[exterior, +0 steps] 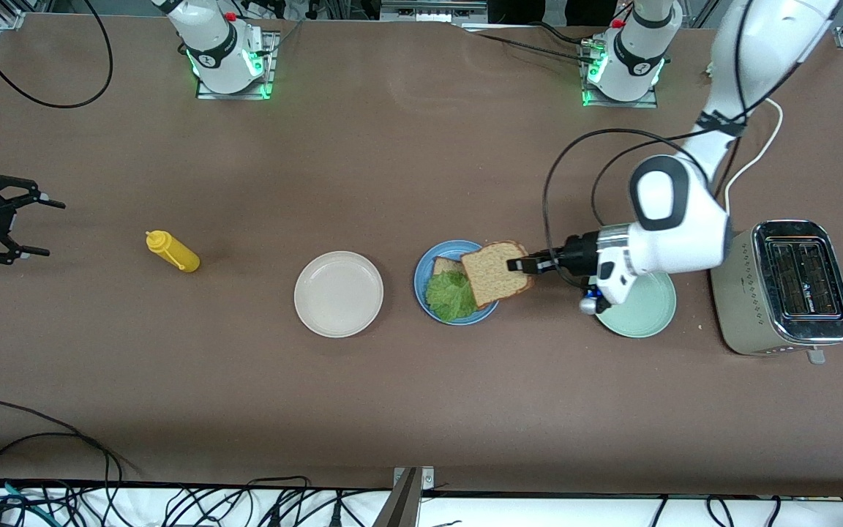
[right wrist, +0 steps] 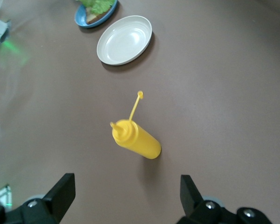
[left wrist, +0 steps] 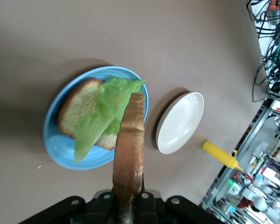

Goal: Make sandwich in blue plate with both arms

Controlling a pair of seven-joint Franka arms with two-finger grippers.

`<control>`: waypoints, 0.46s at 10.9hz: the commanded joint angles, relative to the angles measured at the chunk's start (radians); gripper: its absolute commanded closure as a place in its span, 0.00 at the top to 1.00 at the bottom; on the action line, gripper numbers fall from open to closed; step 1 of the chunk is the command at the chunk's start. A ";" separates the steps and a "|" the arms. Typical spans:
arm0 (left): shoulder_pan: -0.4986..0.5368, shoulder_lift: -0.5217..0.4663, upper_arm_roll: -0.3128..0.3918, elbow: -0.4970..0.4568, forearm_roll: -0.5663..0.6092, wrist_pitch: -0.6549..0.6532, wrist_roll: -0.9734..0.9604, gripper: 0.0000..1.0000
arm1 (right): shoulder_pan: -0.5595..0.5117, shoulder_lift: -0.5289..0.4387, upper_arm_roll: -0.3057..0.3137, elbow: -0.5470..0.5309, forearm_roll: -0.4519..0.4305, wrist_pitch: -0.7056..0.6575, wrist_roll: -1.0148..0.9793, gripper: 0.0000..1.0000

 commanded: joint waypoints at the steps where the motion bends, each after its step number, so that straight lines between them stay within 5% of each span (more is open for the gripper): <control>1: -0.113 0.069 0.003 0.004 -0.066 0.203 0.031 0.00 | 0.113 -0.085 0.002 0.056 -0.146 -0.004 0.320 1.00; 5: -0.154 0.090 0.002 0.010 -0.077 0.273 0.014 0.00 | 0.312 -0.118 0.002 0.181 -0.434 -0.050 0.877 1.00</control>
